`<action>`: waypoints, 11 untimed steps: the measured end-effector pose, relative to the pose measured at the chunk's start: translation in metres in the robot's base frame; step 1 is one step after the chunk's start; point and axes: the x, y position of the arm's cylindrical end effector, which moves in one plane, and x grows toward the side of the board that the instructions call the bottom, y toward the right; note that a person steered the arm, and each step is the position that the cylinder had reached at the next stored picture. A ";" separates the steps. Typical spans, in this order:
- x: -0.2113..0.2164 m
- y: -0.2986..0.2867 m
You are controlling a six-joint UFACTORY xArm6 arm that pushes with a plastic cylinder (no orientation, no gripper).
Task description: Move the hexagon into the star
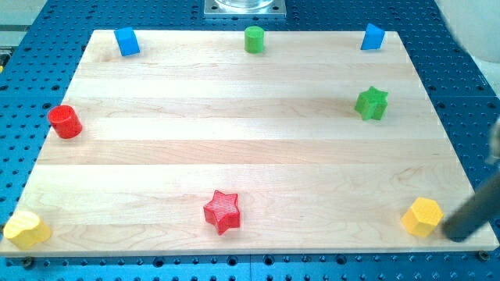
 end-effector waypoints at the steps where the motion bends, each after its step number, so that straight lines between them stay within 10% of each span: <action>1: -0.045 -0.036; 3: -0.081 -0.028; 5: -0.013 -0.008; 7: -0.061 -0.144; 10: -0.042 -0.119; 11: -0.048 -0.196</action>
